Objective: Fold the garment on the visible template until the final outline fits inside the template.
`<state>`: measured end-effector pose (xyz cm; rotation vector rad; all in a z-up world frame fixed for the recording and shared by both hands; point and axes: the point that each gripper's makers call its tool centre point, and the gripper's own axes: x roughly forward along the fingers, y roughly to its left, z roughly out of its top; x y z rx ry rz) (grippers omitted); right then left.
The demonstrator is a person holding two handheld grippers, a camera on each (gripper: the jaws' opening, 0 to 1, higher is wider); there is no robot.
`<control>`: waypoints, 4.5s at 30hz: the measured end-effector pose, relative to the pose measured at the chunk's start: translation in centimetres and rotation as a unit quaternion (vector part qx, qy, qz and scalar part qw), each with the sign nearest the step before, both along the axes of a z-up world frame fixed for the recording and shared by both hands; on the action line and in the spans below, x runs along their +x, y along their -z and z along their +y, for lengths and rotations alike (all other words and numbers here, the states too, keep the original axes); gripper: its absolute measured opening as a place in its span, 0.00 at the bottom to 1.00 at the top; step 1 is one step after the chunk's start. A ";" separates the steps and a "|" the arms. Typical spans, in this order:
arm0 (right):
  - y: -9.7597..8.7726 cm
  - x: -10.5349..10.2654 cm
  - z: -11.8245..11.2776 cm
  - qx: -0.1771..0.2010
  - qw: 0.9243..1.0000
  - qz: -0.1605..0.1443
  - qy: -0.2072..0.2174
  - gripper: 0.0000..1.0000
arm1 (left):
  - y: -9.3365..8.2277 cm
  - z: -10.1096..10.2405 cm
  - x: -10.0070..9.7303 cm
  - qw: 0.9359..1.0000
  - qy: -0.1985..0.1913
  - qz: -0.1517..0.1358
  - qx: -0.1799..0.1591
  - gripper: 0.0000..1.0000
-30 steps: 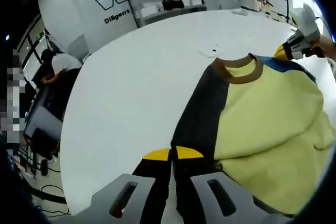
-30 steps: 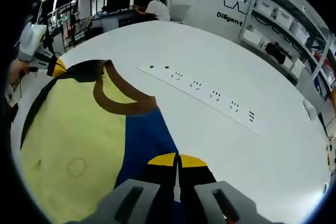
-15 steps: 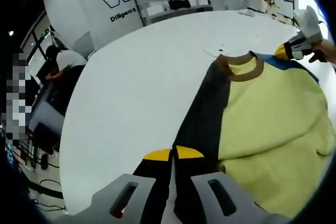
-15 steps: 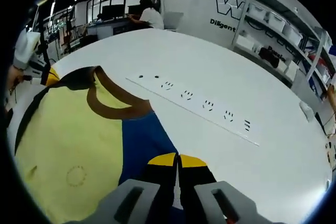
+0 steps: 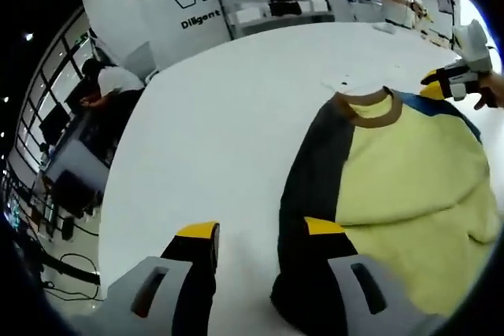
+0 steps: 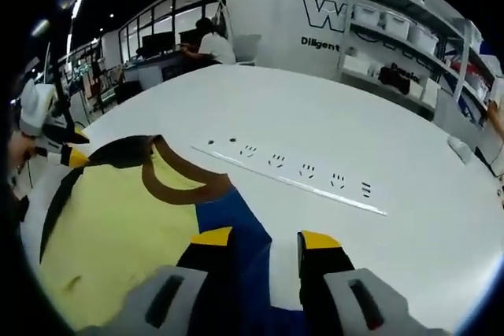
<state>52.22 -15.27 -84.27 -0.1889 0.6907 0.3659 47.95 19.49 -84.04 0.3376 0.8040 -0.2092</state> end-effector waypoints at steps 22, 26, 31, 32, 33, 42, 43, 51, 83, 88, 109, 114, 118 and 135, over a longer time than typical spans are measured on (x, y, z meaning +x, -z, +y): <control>-2.3 -9.3 1.0 0.072 0.997 0.013 -0.004 0.58 | -3.7 -3.2 -7.2 0.994 0.008 -0.035 -0.104 0.67; -2.4 -10.9 0.5 0.066 0.998 0.023 -0.005 0.58 | -3.4 -3.7 -8.3 0.993 0.008 -0.027 -0.112 0.63; -2.3 -12.2 -0.5 0.058 0.998 0.031 0.000 0.57 | -3.2 -4.4 -9.7 0.990 -0.007 -0.024 -0.142 0.63; -2.2 -12.6 -0.9 0.055 0.998 0.031 0.001 0.57 | -3.1 -4.5 -9.9 0.990 -0.005 -0.021 -0.140 0.62; -2.0 -12.9 -1.2 0.054 0.998 0.034 0.004 0.57 | -3.0 -4.6 -10.4 0.990 -0.003 -0.019 -0.138 0.62; -0.6 -14.1 -2.8 0.053 0.997 0.041 0.028 0.53 | -1.2 -5.0 -12.7 0.990 -0.007 0.001 -0.141 0.51; -0.4 -14.3 -2.9 0.052 0.997 0.043 0.030 0.52 | -0.8 -5.2 -13.0 0.989 -0.007 0.008 -0.144 0.49; 0.8 -15.3 -3.8 0.015 0.999 0.035 0.024 0.39 | -0.4 -5.3 -13.9 0.987 -0.033 -0.002 -0.159 0.36; 0.7 -15.4 -6.9 -0.042 0.998 0.018 0.051 0.00 | -0.2 -4.1 -16.1 0.989 -0.038 -0.001 -0.143 0.03; -1.1 -16.1 -8.0 -0.022 0.998 0.008 0.067 0.00 | -1.5 -2.2 -16.8 0.988 -0.048 -0.001 -0.148 0.03; -3.6 -16.2 -10.0 -0.043 0.996 -0.008 0.074 0.00 | -5.6 2.9 -15.8 0.995 -0.025 -0.019 -0.094 0.04; -4.2 -15.4 -10.7 -0.050 0.996 -0.006 0.072 0.00 | -6.1 5.2 -14.4 0.996 -0.039 -0.022 -0.077 0.04; -4.9 -14.6 -11.1 -0.057 0.996 -0.008 0.068 0.00 | -5.7 7.2 -13.3 0.996 -0.055 -0.016 -0.065 0.04; -4.1 -11.4 -12.8 -0.078 0.995 0.024 0.058 0.00 | -2.0 13.7 -10.7 0.989 -0.148 0.014 0.019 0.05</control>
